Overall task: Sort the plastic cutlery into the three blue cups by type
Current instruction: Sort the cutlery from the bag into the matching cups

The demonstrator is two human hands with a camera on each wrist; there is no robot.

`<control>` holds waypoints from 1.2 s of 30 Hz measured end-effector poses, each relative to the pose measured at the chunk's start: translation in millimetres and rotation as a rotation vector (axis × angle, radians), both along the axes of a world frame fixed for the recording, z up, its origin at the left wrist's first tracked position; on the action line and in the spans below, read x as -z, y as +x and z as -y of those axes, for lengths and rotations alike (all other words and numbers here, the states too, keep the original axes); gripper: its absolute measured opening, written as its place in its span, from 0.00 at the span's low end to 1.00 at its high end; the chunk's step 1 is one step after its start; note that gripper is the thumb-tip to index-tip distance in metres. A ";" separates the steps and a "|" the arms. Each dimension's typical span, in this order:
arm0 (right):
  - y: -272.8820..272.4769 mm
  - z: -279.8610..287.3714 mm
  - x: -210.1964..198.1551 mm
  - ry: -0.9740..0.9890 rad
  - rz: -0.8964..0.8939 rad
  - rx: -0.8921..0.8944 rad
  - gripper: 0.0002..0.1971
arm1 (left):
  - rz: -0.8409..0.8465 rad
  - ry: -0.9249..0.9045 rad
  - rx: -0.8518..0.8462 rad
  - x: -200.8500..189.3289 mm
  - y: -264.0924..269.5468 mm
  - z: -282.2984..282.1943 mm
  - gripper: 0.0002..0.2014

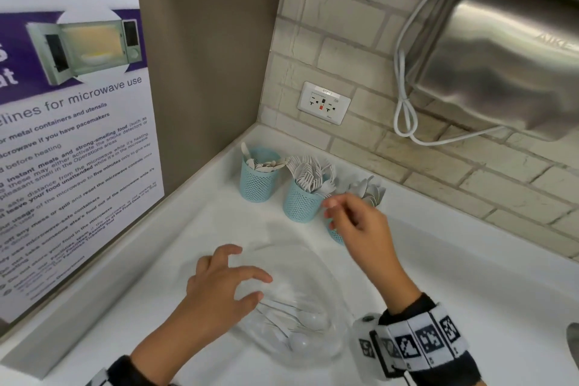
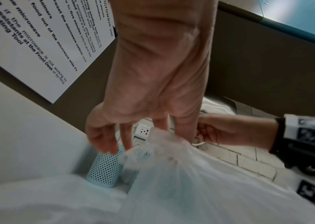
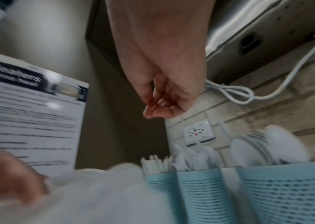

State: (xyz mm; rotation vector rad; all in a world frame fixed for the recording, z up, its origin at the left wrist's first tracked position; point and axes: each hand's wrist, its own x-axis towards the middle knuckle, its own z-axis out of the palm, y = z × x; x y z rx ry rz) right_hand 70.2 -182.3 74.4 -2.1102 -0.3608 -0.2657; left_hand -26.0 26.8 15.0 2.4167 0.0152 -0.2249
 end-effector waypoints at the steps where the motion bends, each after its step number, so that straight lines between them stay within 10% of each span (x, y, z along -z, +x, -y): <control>1: -8.7 -8.8 0.1 0.015 -0.048 -0.086 0.11 | -0.060 0.030 0.025 3.1 -0.2 -1.2 0.18; 8: -38.3 -47.2 40.1 -0.561 -0.227 -0.540 0.11 | 0.002 -0.181 0.034 3.2 5.7 -3.8 0.34; 15: -47.1 -56.7 91.6 -1.077 -0.338 -0.432 0.27 | -0.019 -0.258 0.046 6.2 2.6 -6.0 0.35; 27: -43.7 -52.9 86.7 -0.942 -0.234 -0.323 0.12 | -0.011 -0.284 0.051 3.6 1.9 -5.9 0.35; 36: -39.4 -32.8 21.5 -0.124 -0.355 -0.220 0.08 | -0.005 -0.205 0.039 5.9 2.5 -6.0 0.32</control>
